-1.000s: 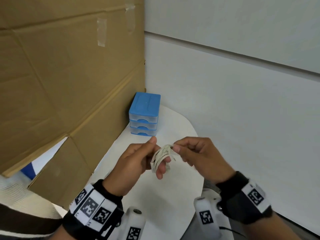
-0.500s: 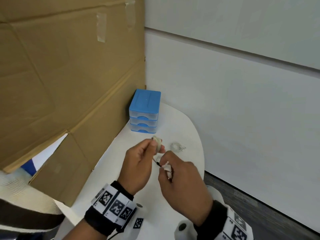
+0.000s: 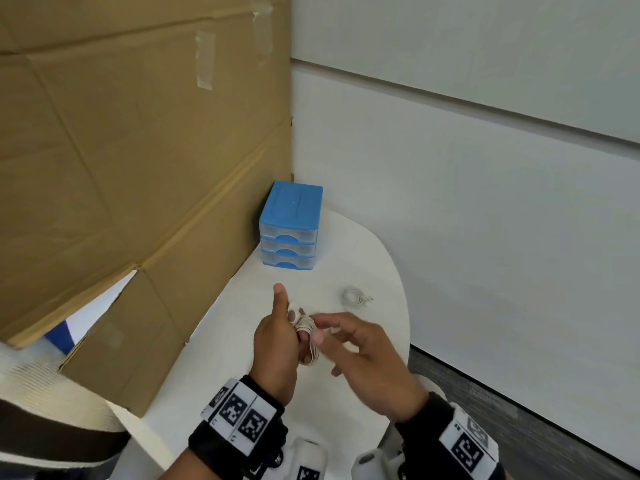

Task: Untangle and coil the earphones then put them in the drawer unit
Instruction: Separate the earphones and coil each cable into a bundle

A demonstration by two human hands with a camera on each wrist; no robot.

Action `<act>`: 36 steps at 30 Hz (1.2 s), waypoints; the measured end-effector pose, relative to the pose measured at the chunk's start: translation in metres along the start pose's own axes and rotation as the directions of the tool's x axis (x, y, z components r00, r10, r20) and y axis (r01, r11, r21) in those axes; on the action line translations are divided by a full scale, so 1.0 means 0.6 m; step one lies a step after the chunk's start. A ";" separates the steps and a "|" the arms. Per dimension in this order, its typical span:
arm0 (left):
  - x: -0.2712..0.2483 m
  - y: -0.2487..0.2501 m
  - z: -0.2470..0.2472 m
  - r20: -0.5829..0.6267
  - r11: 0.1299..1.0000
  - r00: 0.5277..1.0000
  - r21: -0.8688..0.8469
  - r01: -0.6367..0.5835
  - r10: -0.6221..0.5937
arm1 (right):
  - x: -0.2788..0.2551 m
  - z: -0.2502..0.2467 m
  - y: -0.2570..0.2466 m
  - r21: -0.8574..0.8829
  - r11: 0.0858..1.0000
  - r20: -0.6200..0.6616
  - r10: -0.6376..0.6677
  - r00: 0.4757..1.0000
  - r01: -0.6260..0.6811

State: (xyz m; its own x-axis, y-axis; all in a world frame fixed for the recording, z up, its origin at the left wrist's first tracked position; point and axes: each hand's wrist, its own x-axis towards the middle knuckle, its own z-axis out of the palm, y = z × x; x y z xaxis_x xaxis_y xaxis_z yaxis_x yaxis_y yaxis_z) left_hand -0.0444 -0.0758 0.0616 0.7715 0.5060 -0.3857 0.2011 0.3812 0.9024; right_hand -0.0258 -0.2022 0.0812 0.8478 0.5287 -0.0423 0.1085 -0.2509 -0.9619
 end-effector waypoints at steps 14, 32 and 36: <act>-0.002 -0.026 -0.002 0.107 0.994 0.992 -0.073 0.080 -0.071 | -0.019 0.035 0.020 -0.118 0.992 -0.112 -0.051 0.992 0.037; -0.014 -0.061 -0.032 0.146 0.900 0.946 -0.293 0.321 -0.290 | 0.004 -0.005 0.071 -0.194 0.976 -0.141 0.071 0.987 -0.098; -0.012 -0.061 -0.043 0.153 0.883 0.932 -0.301 0.360 -0.327 | 0.006 -0.009 0.073 -0.177 0.980 -0.083 0.083 0.993 -0.097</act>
State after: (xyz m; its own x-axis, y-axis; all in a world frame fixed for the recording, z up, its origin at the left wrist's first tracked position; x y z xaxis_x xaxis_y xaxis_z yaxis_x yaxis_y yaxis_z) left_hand -0.0728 -0.0737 0.0263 0.7460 0.2284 -0.6256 0.2737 0.7513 0.6005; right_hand -0.0151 -0.2158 0.0406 0.8940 0.4369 -0.0993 0.1161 -0.4400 -0.8905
